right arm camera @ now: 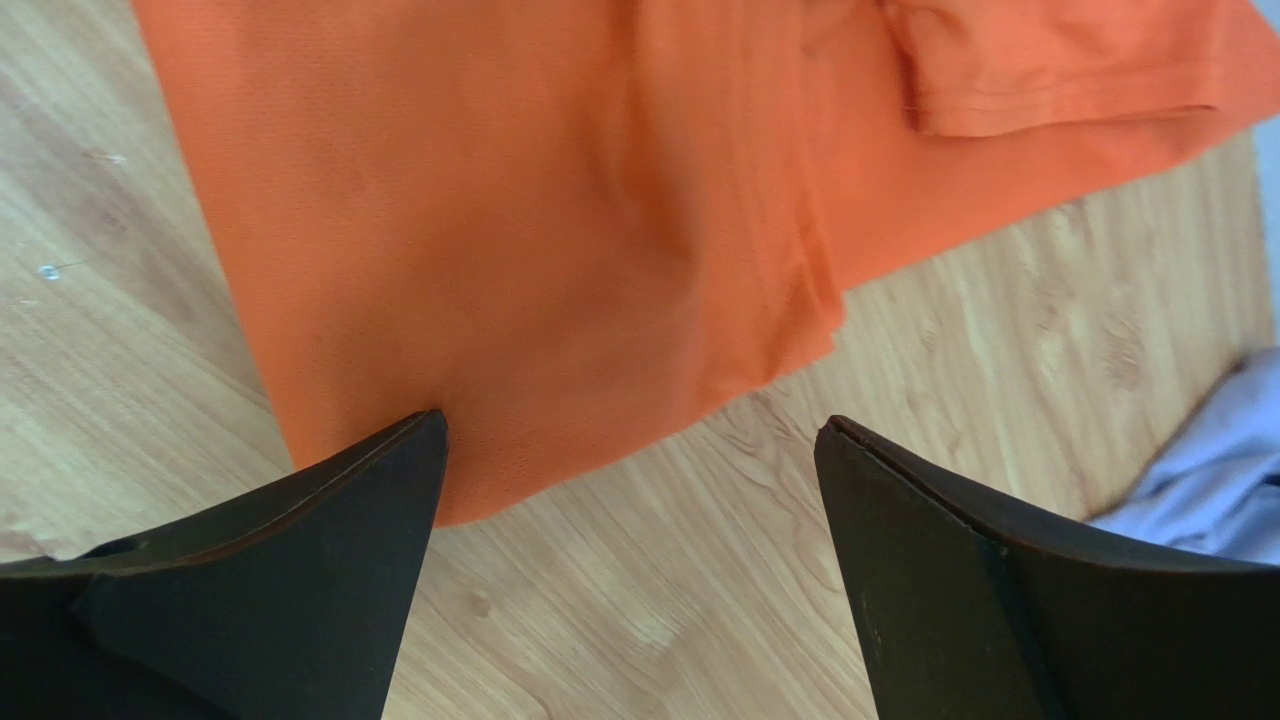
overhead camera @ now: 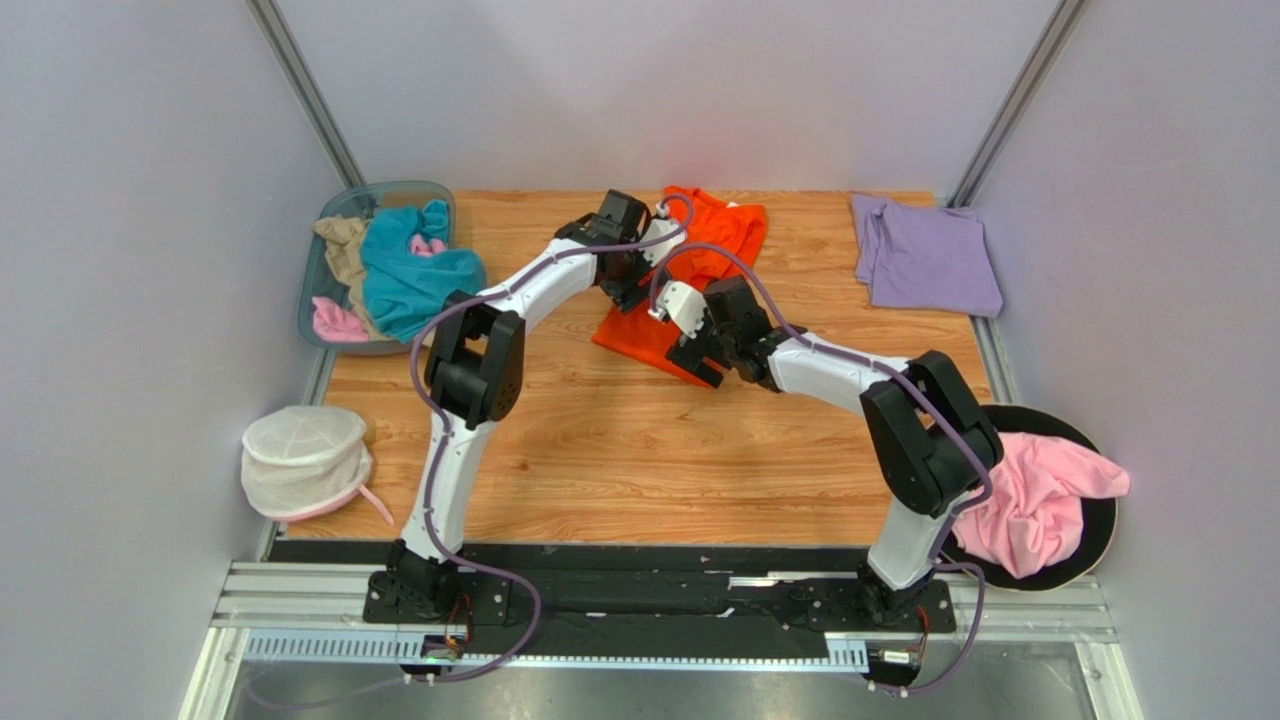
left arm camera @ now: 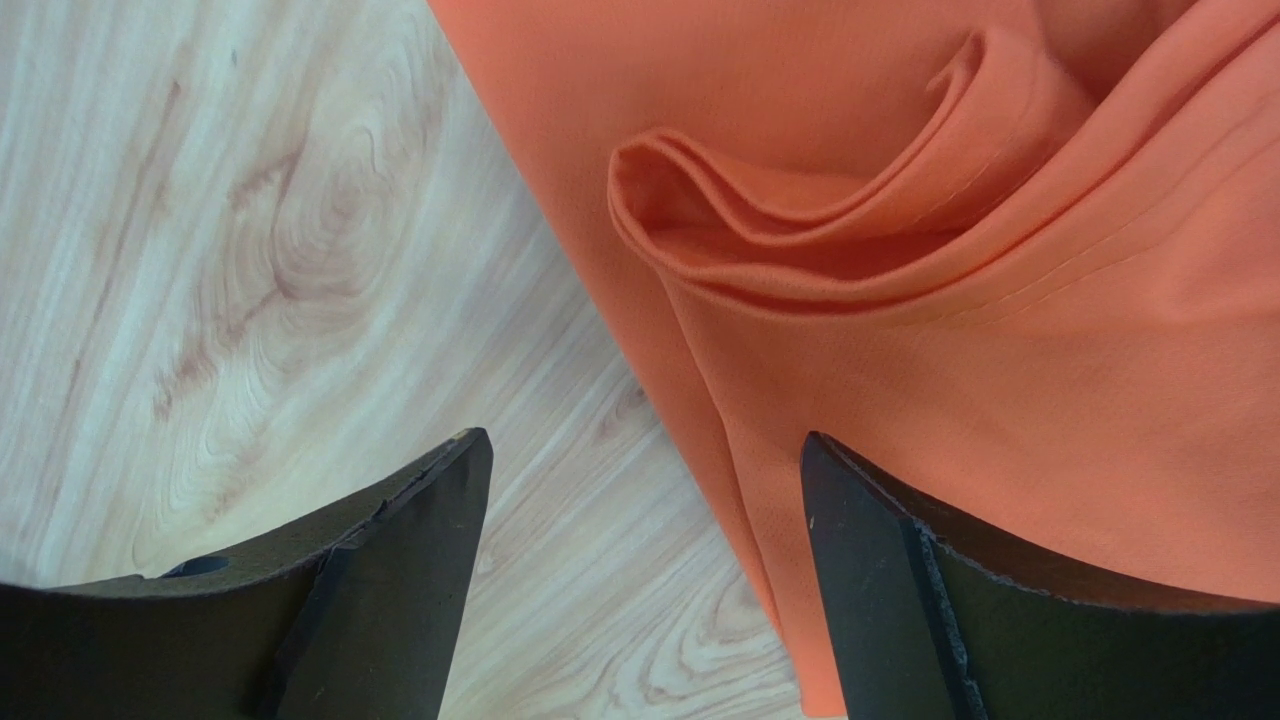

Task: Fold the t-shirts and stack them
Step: Fold the tshirt

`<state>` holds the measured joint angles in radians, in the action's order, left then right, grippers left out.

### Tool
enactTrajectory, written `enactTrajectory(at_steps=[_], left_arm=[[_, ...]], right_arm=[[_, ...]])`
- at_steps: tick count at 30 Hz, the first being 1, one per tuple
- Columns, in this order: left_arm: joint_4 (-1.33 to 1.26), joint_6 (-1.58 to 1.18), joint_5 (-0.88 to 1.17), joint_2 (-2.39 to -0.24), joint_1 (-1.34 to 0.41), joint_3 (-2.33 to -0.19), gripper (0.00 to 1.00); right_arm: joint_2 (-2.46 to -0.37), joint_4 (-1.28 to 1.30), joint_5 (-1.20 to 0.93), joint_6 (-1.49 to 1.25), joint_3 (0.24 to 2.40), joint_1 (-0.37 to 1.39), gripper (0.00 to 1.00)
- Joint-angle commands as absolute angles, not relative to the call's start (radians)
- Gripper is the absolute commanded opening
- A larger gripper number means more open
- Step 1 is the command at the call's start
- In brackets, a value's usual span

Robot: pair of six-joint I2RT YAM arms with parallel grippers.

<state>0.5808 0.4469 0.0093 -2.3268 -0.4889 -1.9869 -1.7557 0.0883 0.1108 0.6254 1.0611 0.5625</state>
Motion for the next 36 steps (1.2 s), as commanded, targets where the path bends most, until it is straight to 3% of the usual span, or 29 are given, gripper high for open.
enactTrajectory(at_steps=[1, 17, 36], left_arm=[[0.667, 0.436, -0.067, -2.345, -0.499, -2.033, 0.84], [0.756, 0.445, -0.244, -2.258, -0.578, -1.809, 0.84], [0.796, 0.328, -0.158, -1.993, -0.640, -1.342, 0.84]], right_arm=[[-1.792, 0.028, 0.054, 0.629, 1.088, 0.571, 1.00], [-1.760, 0.106, 0.018, 0.664, 1.037, 0.641, 1.00], [-1.537, 0.268, -0.048, 0.644, 0.838, 0.828, 1.00]])
